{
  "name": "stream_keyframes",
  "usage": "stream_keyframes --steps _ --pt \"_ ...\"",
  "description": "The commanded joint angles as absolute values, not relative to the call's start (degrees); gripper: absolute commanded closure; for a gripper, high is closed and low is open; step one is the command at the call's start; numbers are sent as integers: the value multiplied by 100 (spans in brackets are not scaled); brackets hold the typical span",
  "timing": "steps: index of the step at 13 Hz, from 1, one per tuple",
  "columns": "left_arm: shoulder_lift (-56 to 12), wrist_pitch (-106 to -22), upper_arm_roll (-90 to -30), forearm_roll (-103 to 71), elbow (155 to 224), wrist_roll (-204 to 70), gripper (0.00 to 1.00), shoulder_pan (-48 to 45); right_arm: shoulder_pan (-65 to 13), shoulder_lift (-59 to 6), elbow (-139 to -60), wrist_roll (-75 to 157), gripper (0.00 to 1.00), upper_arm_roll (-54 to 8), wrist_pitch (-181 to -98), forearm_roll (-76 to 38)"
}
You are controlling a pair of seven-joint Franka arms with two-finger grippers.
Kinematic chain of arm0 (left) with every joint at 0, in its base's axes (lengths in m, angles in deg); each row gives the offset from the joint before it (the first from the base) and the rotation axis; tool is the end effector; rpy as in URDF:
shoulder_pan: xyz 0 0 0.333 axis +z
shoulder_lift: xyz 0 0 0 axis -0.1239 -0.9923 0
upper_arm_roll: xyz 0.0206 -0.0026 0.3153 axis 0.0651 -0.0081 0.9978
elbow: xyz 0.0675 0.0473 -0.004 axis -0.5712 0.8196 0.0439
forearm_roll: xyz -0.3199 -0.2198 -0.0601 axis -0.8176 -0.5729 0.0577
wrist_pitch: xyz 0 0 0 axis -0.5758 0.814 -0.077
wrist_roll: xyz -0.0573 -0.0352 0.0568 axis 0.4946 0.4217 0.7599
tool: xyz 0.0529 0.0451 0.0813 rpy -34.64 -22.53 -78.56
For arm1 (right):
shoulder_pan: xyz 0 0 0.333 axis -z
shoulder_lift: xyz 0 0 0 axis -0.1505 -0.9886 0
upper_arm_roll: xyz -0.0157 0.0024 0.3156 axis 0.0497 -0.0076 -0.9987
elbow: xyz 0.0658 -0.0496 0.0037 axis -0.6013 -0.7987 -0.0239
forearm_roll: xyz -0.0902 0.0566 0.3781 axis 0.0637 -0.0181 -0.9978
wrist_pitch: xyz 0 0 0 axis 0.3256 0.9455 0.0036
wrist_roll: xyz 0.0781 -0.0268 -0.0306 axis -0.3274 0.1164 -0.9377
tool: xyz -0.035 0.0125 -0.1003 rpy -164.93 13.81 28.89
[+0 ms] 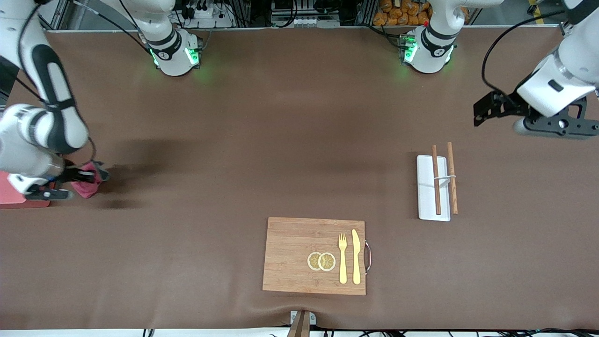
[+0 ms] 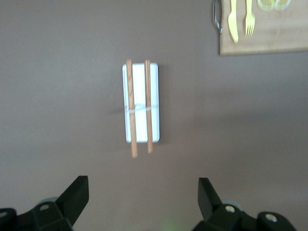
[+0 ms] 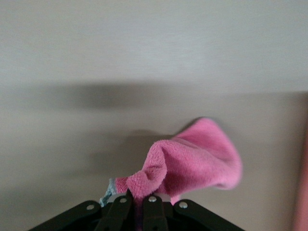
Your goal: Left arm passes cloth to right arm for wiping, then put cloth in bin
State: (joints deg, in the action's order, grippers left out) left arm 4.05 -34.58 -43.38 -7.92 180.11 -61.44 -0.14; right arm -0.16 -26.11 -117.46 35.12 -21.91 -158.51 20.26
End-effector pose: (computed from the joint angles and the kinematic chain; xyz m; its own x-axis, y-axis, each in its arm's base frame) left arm 0.5417 -0.0838 0.6186 0.9894 -0.1367 -0.0487 -0.1360 -0.9906 0.0163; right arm 0.5702 -0.1514 0.2383 0.9940 -0.0370 -0.1031 -0.0319 -0.9982 0.0511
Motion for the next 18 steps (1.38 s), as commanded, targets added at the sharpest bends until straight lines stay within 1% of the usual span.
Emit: stream_keyframes --steps 1,4,5,6,7,8,9,10,11,13,14,16,18 --pt "595 -3202 -4328 -650 18142 -5884 0 62 -818 -2688 -11851 5043 100 -2193 -15886 1820" --pt "596 -3025 -4355 -511 17922 -5953 0 53 -2021 -2679 -11851 6669 100 -2246 -15825 898" --pt "587 -3025 -4372 -336 17904 -6006 0 -8 -2522 -2679 -11816 7441 100 -2246 -15842 739" --pt "596 -3147 -4538 -177 17895 -6059 0 -9 -3145 -2688 -11685 8397 100 -2237 -15868 633" --pt "587 -3401 -4653 -193 17895 -6364 0 43 -3464 -2757 -11484 9016 100 -2246 -15851 615" --pt "596 -3464 -4671 -211 17895 -6776 0 35 -3589 -2767 -11377 9275 100 -2246 -15842 588" --pt "596 -3456 -4698 -228 17887 -6937 0 27 -3625 -2741 -11298 9277 100 -2255 -15816 553" --pt "596 -3456 -4698 -211 17878 -6886 0 35 -3582 -2645 -11254 9242 100 -2264 -15615 535" --pt "596 -3447 -4689 -220 17852 -6868 0 44 -3503 -2505 -11062 9129 100 -2229 -15170 544" --pt "587 -3386 -4610 -394 17860 -6833 0 149 -2934 -2241 -10518 8254 100 -2202 -13880 614" --pt "587 -3386 -4592 -569 17860 -6763 0 289 -2714 -2135 -10324 7823 100 -2150 -13464 675" --pt "587 -3386 -4592 -659 17878 -6762 0 352 -2239 -1845 -10094 6699 100 -1974 -12909 1322" --pt "526 -3386 -4610 -650 17860 -6876 0 343 -1835 -1416 -10014 5696 100 -1851 -12469 1808"
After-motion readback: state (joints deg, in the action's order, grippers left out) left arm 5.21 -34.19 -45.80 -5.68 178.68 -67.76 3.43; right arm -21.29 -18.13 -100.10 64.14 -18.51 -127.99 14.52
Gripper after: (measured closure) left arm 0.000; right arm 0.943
